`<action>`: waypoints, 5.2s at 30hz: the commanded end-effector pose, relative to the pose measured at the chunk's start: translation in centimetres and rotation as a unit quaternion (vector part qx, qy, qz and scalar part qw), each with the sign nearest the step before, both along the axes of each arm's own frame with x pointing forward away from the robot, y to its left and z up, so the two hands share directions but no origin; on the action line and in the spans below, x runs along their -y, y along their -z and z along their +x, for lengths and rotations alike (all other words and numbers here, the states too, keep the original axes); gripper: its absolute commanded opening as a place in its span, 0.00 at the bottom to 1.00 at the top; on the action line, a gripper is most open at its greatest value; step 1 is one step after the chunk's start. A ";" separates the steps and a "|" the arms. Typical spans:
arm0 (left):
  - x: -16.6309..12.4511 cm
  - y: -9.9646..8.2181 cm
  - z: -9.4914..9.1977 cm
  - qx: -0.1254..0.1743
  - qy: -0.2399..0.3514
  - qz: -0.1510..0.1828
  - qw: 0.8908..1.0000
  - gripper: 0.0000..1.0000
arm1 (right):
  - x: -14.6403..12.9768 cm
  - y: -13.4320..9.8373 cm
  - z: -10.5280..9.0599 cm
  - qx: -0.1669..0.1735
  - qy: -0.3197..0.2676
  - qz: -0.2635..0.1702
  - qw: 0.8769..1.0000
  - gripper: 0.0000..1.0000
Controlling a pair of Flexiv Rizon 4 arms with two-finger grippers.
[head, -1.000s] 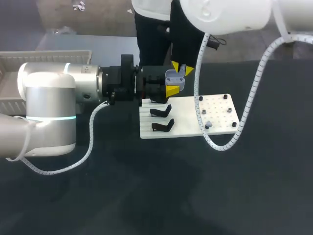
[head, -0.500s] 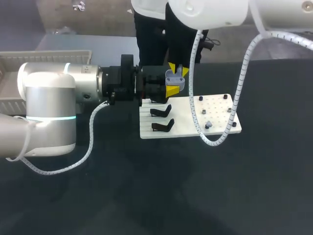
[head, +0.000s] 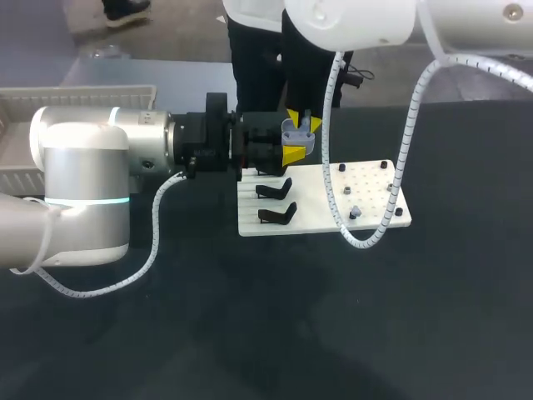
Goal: Pick up each earbud case from the left stands, insert the matching earbuds, close the lid, and place the case in the box.
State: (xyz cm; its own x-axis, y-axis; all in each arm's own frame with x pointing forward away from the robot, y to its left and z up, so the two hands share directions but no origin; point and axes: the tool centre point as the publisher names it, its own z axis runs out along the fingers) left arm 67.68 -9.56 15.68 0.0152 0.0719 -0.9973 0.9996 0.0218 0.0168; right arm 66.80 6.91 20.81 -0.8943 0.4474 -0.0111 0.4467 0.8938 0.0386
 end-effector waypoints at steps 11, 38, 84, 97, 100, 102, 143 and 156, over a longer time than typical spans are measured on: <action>0.0 0.1 -0.1 0.002 -0.002 -0.003 1.000 0.00 | -0.3 0.4 0.4 -0.005 -0.002 -0.003 1.000 0.00; 0.0 0.1 -0.1 0.002 -0.002 -0.003 1.000 0.00 | -0.1 0.8 0.7 -0.010 -0.002 -0.008 1.000 0.00; 0.0 0.1 -0.1 0.002 -0.002 -0.003 1.000 0.00 | -0.4 1.1 -0.1 -0.014 -0.013 0.000 1.000 0.35; 0.0 0.1 -0.1 0.002 -0.002 -0.003 1.000 0.00 | 2.5 0.2 -4.1 0.097 -0.047 0.034 0.994 1.00; 0.0 0.1 -0.1 0.002 -0.002 -0.003 1.000 0.00 | 3.4 0.4 -4.7 0.106 -0.043 0.035 0.993 1.00; 0.0 0.1 -0.1 0.002 -0.002 -0.003 1.000 0.00 | 4.0 0.6 -5.2 0.117 -0.040 0.034 0.992 1.00; 0.0 0.1 -0.1 0.002 -0.002 -0.003 1.000 0.00 | 9.2 8.0 -6.2 0.146 0.014 0.039 0.988 1.00; 0.0 0.1 -0.1 0.002 -0.002 -0.003 1.000 0.00 | 9.3 13.0 -4.4 0.152 0.022 0.045 0.987 1.00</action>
